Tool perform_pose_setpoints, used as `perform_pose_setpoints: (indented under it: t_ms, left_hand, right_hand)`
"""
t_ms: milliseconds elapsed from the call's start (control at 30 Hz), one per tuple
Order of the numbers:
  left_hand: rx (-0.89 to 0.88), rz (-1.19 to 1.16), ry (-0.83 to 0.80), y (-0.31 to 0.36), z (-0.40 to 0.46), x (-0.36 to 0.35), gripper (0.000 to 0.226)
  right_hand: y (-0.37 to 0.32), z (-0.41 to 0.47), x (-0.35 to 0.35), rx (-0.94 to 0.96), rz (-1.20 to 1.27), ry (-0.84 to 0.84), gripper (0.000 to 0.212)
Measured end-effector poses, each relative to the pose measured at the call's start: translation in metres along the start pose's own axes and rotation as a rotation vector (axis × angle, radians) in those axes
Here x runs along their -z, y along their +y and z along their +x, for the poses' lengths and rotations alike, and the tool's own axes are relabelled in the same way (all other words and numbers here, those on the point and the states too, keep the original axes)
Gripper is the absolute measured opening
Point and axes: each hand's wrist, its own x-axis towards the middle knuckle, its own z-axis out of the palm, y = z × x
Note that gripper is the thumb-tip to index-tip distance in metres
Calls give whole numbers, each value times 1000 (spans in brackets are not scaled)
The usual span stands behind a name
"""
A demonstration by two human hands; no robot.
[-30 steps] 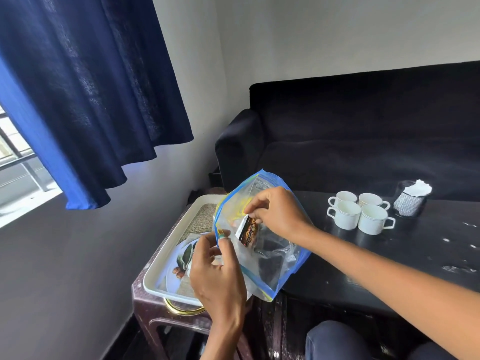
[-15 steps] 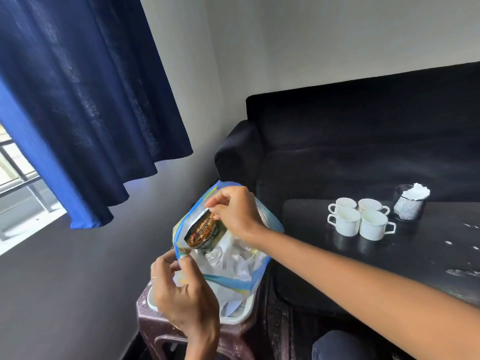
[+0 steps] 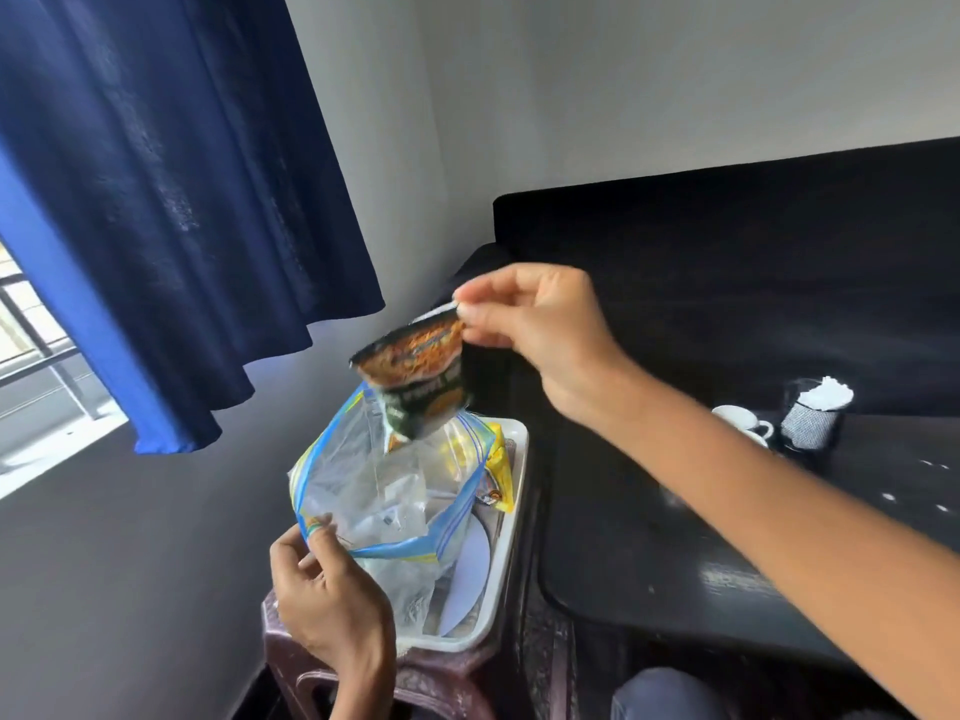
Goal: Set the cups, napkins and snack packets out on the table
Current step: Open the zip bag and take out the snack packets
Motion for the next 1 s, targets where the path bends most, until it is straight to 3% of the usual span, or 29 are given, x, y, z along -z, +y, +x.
perform_pose_setpoints:
  t_ms: [100,233,400,500,700,1000]
  left_hand:
    - [40,19,42,-4,9,3,17]
    - [60,0,87,-6,21,10,16]
    - [23,-82,105,-7,33,14,27]
    - [-17,-172,94,-2,34,13,13]
    - [-84,-257,85,8,28,14,17]
    - [-95,-219,82,9,28,14,20]
  right_hand:
    - [-17,7,19,40,85,55,22]
    - [-6,15,43,51,-53,136,19]
    - [64,15,48,-151,-314,184,25]
    - [108,8,37,-283,-396,169,27]
    - [159,7,-9,-459,-533,120,28]
    - [188,26,-45,-446,-689,68,16]
